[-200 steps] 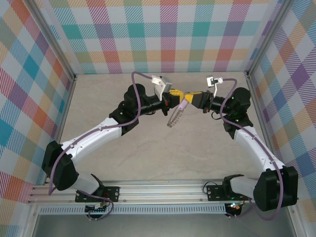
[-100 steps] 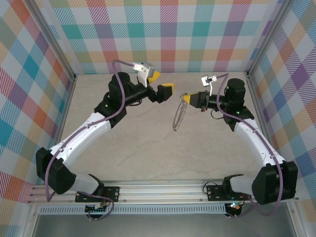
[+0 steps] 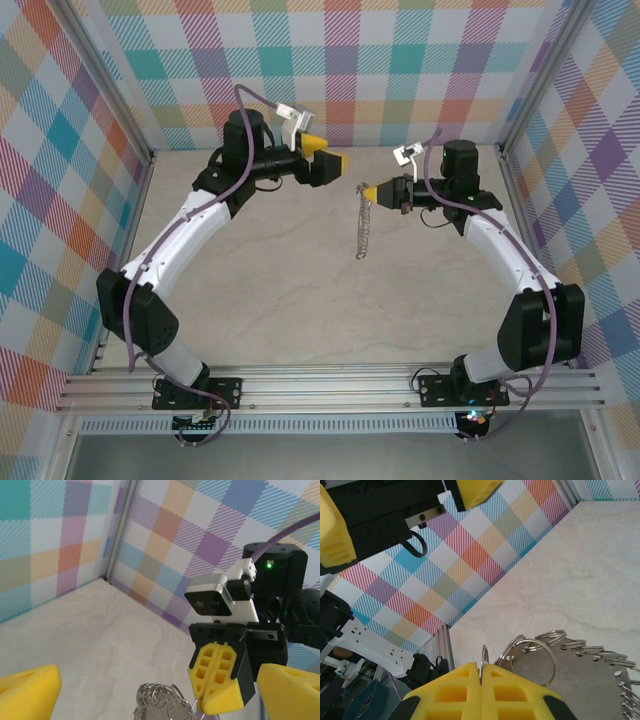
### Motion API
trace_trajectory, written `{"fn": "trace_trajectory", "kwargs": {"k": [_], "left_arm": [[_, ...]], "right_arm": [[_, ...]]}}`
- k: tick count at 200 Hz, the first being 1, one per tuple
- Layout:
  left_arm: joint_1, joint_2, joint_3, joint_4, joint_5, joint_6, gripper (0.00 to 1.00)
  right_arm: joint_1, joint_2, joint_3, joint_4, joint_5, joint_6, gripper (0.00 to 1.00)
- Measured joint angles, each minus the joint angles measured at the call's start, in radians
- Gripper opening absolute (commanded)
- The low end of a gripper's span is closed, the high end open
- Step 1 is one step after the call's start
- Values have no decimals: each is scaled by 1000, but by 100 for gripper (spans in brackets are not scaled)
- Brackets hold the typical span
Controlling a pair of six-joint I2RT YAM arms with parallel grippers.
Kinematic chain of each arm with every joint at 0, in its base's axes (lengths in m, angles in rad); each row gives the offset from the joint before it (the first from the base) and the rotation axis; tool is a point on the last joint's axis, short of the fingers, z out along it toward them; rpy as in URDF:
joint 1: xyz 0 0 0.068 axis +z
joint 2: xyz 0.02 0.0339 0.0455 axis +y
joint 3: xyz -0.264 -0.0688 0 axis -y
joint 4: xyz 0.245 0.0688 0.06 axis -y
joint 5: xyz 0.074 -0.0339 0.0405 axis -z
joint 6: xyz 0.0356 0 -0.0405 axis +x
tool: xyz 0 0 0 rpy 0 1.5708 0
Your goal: Put the keys on the keyring
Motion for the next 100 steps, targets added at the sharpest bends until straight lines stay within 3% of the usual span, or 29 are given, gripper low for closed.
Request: {"fn": "trace_trajectory", "kwargs": {"k": [76,91,100], "left_arm": [[46,252,299,-264,275,31,56],[46,280,326,-305,309,43,42],[47,291,335,-324,328,58,39]], "right_arm": [[-6,146,118,-2,-77,-10,0],[-6,163,130,2,-87,-6,0],[-6,173,137,9,-92,-3,0]]}}
